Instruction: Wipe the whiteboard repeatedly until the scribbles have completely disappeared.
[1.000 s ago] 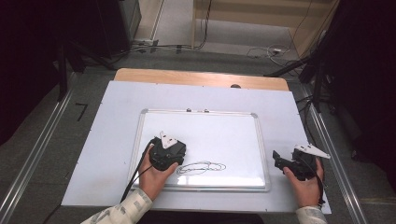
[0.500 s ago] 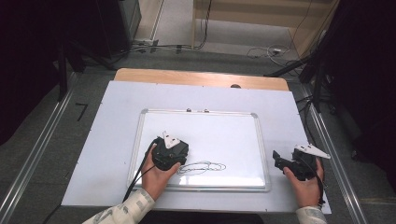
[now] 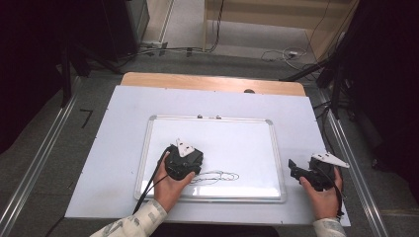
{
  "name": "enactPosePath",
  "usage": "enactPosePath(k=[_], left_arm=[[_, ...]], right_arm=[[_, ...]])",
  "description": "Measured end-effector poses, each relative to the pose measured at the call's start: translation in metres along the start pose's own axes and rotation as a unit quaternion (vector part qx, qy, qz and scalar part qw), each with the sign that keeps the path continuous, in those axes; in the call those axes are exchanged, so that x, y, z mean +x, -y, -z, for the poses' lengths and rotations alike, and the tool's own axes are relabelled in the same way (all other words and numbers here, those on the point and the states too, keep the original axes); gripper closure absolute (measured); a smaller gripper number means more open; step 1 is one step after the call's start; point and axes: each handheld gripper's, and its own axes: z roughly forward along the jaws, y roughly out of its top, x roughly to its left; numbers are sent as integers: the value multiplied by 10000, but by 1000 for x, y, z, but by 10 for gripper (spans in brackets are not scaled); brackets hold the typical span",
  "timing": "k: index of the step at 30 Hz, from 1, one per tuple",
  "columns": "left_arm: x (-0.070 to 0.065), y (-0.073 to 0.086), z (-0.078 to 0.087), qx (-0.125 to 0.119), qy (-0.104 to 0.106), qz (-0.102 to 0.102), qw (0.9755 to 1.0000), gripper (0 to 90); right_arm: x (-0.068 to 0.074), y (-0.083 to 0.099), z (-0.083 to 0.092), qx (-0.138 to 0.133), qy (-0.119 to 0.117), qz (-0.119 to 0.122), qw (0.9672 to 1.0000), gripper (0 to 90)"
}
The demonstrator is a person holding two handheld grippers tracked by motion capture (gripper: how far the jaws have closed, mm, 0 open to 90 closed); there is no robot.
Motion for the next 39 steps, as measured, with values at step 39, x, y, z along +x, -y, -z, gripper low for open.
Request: enactPosePath(k=[39], left_arm=[[-20, -8, -10, -17, 51, -85, 9999, 411]], right_arm=[[1, 0, 0, 13, 3, 20, 10000, 161]])
